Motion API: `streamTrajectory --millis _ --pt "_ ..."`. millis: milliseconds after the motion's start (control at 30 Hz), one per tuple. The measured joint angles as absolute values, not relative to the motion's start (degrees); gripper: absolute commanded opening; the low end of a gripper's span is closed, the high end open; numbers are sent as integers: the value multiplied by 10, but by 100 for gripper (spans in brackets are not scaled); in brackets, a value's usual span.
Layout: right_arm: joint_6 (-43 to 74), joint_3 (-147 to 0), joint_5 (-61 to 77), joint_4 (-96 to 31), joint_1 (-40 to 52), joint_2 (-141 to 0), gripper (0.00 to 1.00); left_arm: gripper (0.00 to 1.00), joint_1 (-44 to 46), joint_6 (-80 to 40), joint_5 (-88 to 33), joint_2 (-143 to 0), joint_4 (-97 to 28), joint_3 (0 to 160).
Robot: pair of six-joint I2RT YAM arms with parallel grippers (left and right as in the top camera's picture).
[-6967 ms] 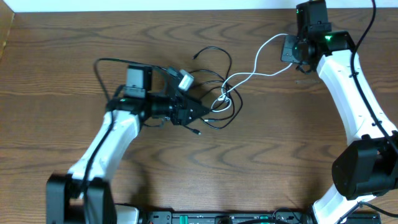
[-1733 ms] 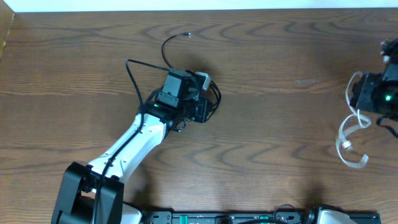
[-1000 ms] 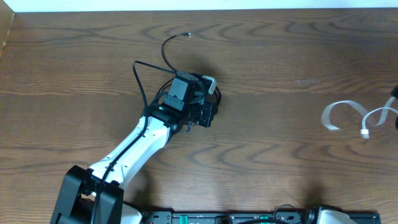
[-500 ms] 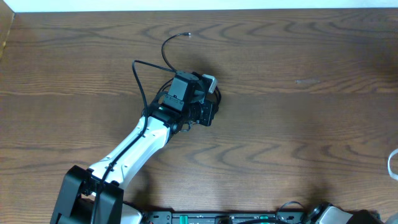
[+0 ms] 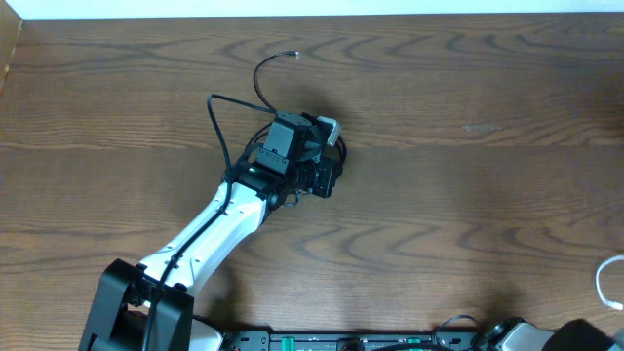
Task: Untangle cables
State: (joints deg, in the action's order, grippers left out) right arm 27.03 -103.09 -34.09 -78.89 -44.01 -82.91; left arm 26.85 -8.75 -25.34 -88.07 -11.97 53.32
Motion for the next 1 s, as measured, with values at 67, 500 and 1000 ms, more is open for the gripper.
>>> streamTrajectory --millis 67,500,1000 --pt "270 -1031 -340 -789 -440 -844 1 14 269 -88 -253 -881 -119 533" --pt "288 -1031 -332 -798 -477 -898 1 14 269 -87 -253 -881 -119 533" --pt "307 -1018 -305 -778 -594 -937 1 14 269 -73 -253 -881 -120 533"
